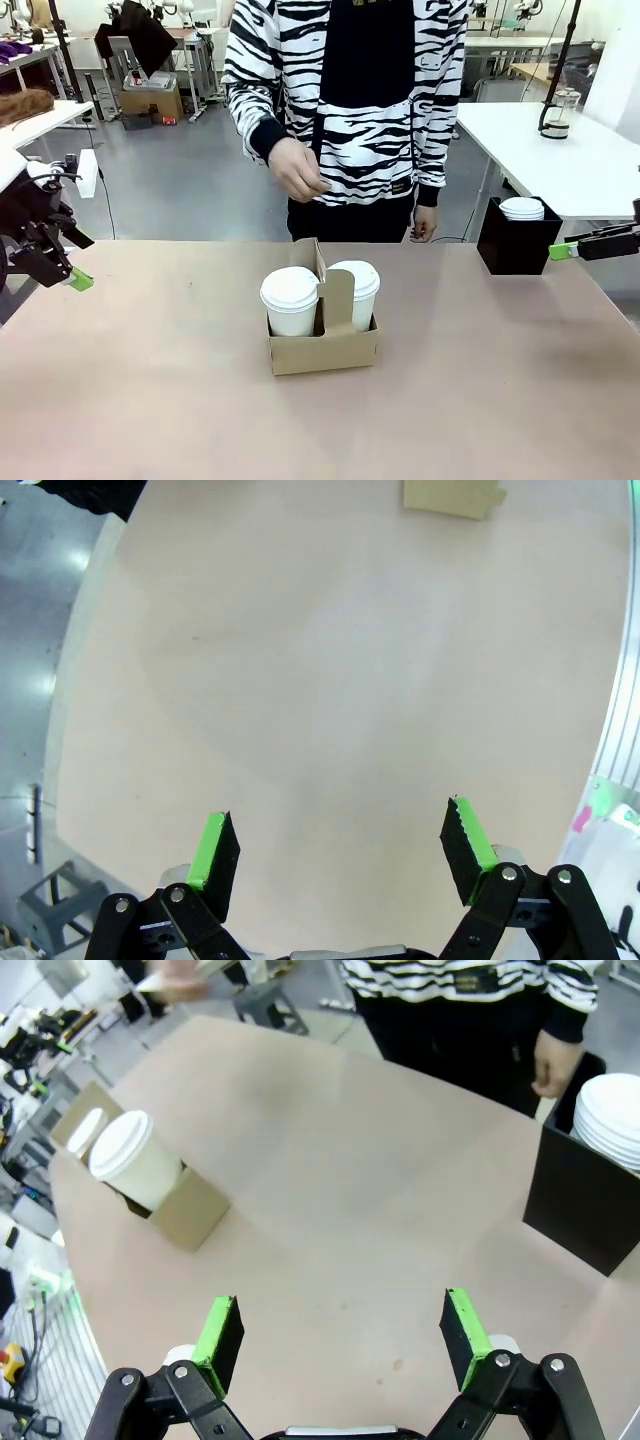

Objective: Pour a drink into a cup and package it in a carrier.
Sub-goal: Insert the held 600 ml Paper Cup into the Cup Carrier.

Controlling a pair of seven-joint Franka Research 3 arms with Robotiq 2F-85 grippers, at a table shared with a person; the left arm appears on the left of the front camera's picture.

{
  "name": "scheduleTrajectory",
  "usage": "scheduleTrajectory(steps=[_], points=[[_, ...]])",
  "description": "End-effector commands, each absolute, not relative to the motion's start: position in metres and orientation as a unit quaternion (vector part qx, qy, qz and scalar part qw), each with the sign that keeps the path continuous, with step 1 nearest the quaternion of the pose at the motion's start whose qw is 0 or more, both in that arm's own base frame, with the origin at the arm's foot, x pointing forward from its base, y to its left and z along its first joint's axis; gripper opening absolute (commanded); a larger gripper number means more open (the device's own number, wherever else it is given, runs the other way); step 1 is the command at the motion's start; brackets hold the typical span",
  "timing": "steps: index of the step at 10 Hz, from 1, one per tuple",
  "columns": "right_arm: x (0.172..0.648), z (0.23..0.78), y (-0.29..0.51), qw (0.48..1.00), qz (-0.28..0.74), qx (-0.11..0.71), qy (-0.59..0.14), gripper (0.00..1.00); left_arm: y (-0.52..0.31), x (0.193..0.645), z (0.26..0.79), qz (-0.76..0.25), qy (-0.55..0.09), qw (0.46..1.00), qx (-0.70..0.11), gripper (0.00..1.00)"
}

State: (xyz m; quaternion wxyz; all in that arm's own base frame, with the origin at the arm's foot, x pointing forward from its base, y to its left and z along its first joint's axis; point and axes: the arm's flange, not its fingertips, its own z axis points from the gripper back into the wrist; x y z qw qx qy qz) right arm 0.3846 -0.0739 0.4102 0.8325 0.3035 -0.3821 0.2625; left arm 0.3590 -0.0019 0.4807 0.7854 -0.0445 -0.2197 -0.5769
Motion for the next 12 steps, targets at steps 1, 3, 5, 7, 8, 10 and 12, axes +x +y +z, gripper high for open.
scheduleTrajectory(steps=[1,3,5,7,8,10,12], points=[[0.3856,0.4066,-0.0742,0.824,0.270,0.306,-0.394,1.00,-0.0010,0.3589,0.4809,-0.579,-0.226,0.782,-0.054,1.00],[0.3856,0.4066,-0.0742,0.824,0.270,0.306,-0.394,1.00,-0.0010,0.3589,0.4809,-0.579,-0.226,0.782,-0.054,1.00],[0.3856,0.4066,-0.0742,0.824,0.270,0.306,-0.394,1.00,-0.0010,0.3589,0.4809,-0.579,-0.226,0.782,-0.054,1.00],[0.3856,0.4066,-0.0742,0.824,0.270,0.306,-0.394,1.00,-0.0010,0.3589,0.4809,-0.579,-0.226,0.782,-0.054,1.00],[0.3856,0.4066,-0.0742,0.824,0.270,0.306,-0.394,1.00,-0.0010,0.3589,0.4809,-0.579,-0.226,0.782,-0.054,1.00],[0.3856,0.4066,-0.0742,0.824,0.270,0.306,-0.394,1.00,-0.0010,0.3589,0.4809,-0.579,-0.226,0.782,-0.054,1.00],[0.3856,0.4066,-0.0742,0.824,0.270,0.306,-0.394,1.00,-0.0010,0.3589,0.4809,-0.579,-0.226,0.782,-0.054,1.00]])
